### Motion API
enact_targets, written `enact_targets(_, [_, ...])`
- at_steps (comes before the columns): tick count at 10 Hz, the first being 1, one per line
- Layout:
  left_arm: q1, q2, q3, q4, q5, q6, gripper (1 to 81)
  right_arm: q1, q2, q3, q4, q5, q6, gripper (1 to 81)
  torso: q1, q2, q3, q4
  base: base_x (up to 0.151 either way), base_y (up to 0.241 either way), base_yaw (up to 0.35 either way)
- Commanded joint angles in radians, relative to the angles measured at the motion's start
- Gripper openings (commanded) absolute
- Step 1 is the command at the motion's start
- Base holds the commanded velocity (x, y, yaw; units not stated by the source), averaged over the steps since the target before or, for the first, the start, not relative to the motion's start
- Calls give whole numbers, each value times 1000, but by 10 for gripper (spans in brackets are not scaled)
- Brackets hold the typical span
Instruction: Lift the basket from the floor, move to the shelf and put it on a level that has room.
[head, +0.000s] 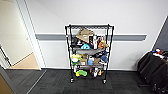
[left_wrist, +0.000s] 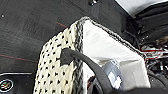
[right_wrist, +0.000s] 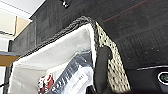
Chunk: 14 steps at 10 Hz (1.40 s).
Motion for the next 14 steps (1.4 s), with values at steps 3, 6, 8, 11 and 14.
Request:
enact_targets(3, [-103, -18, 36, 14, 21, 2, 10, 97, -14, 18, -5, -35, 8, 10, 0, 0, 0, 0, 138, 0, 0])
enact_targets(6, [-103, -19, 33, 12, 21, 2, 10, 94, -12, 16, -6, -35, 8, 10, 0, 0, 0, 0, 138, 0, 0])
enact_targets(8, [-101, -22, 34, 12, 21, 2, 10, 94, -11, 16, -6, -35, 8, 10, 0, 0, 0, 0, 138, 0, 0])
enact_targets(11, [-100, -24, 33, 12, 21, 2, 10, 94, -9, 16, -5, -35, 8, 10, 0, 0, 0, 0, 138, 0, 0])
enact_targets(14, [-100, -24, 33, 12, 21, 2, 10, 94, -9, 16, -5, -35, 8, 10, 0, 0, 0, 0, 131, 0, 0])
